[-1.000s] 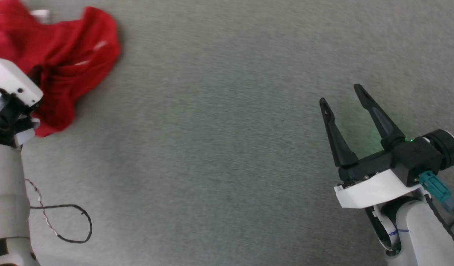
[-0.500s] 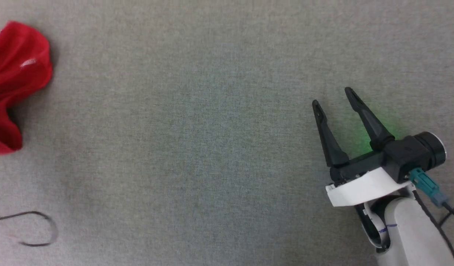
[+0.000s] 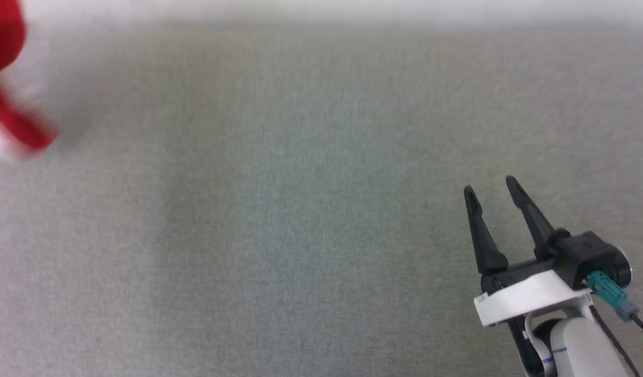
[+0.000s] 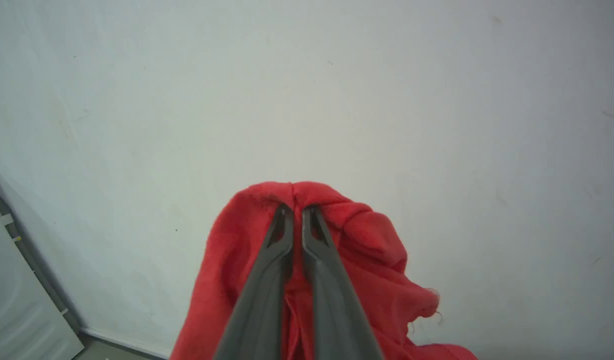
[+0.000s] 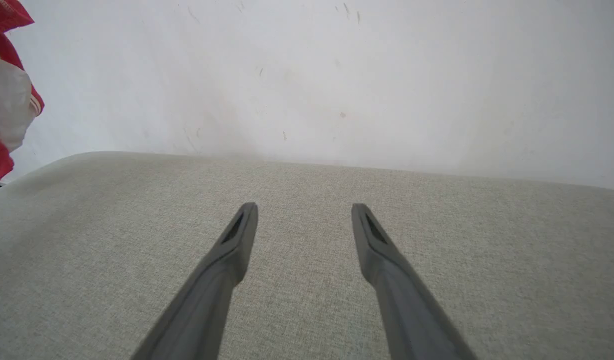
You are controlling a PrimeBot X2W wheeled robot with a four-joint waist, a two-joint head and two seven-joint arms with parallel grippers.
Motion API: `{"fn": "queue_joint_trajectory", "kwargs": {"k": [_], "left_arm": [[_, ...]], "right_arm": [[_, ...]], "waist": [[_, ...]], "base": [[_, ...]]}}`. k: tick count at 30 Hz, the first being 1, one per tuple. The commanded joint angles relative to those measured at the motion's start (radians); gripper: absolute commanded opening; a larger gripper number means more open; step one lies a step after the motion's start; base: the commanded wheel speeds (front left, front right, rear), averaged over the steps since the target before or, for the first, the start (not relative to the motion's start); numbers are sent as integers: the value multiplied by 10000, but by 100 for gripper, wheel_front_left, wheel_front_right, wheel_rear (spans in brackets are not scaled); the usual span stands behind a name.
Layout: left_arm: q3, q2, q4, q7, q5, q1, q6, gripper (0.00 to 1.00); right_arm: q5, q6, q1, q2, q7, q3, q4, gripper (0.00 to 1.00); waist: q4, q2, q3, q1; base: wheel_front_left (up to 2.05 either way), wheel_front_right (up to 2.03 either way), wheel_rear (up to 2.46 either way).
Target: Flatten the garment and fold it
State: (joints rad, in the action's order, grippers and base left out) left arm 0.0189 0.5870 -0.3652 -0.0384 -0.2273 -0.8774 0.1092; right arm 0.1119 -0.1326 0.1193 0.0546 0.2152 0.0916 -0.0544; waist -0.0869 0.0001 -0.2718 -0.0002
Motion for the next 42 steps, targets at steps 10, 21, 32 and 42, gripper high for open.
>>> {"fn": "queue_joint_trajectory", "kwargs": {"k": [10,21,32,42], "left_arm": [[-1952,-2048,1171,-197,-91,-1009,-710,0],[-3652,-3562,671,-1583,-837,893,-1338,0],[-4514,-4392,-754,-4566,-2373,4773,-1154,0],[-4427,-4939,64,-4283,-3112,6462,-632,100]], "right_arm": [[534,19,-400,-41,122,226,-185,100],[531,19,-579,-42,-80,231,-99,100],[632,19,-691,-43,-199,312,-40,100],[611,19,-719,-43,-300,184,39,100]], "waist": [[1552,-1,2145,2],[2775,-1,2212,2],[3105,-1,2117,2],[2521,-1,2014,2]], "base": [[0,0,0],[0,0,0],[0,0,0],[0,0,0]]}}
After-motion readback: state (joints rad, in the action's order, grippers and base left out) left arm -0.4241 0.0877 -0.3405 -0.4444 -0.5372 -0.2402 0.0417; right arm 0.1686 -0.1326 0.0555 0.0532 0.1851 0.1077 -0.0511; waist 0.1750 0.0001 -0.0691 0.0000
